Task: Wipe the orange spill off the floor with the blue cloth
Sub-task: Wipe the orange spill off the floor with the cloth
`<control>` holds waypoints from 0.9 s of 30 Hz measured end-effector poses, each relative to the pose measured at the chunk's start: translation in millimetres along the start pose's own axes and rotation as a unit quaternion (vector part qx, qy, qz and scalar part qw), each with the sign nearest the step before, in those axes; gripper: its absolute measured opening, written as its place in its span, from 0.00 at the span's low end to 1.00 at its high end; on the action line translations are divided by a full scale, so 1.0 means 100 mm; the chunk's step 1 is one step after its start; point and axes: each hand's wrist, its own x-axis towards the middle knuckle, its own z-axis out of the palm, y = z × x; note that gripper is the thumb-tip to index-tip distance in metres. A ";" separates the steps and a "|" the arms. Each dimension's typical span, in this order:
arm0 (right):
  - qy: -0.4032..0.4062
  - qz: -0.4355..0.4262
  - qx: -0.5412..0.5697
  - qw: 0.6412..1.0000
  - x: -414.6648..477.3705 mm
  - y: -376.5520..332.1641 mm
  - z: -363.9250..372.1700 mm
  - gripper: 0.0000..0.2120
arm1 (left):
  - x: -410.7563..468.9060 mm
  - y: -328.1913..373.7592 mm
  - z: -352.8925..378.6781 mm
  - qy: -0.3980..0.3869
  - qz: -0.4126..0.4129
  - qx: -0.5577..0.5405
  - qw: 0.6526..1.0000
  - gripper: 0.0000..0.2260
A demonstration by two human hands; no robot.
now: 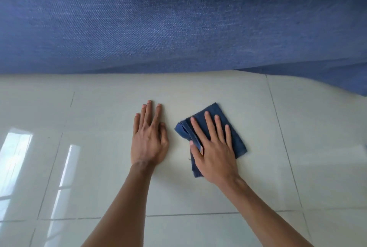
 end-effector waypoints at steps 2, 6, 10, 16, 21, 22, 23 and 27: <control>-0.004 -0.006 -0.010 1.000 -0.26 0.43 -0.06 0.30 | -0.01 0.00 0.01 0.003 -0.002 -0.004 1.000 0.27; 0.034 0.196 0.007 0.980 0.31 0.55 -0.03 0.30 | -0.01 0.00 0.03 0.007 -0.003 -0.007 1.000 0.27; -0.002 0.055 0.000 0.999 0.06 0.32 -0.02 0.29 | -0.01 0.01 0.02 0.004 -0.007 -0.006 1.000 0.27; 0.022 0.184 0.004 0.983 0.04 0.84 -0.06 0.30 | 0.00 0.01 0.02 0.002 -0.004 -0.001 1.000 0.28; -0.004 0.047 -0.011 0.999 -0.04 0.27 -0.01 0.30 | 0.00 0.00 0.00 -0.018 -0.001 0.005 1.000 0.28; -0.021 -0.009 -0.015 1.000 -0.22 0.40 -0.06 0.30 | 0.00 0.00 0.00 -0.022 -0.002 0.007 1.000 0.28; -0.033 -0.025 -0.017 0.999 -0.34 0.58 -0.11 0.30 | 0.00 0.00 0.01 -0.023 -0.002 0.009 1.000 0.29; 0.012 0.165 -0.004 0.986 0.06 0.93 -0.11 0.30 | 0.00 -0.02 0.05 -0.018 -0.001 0.012 1.000 0.31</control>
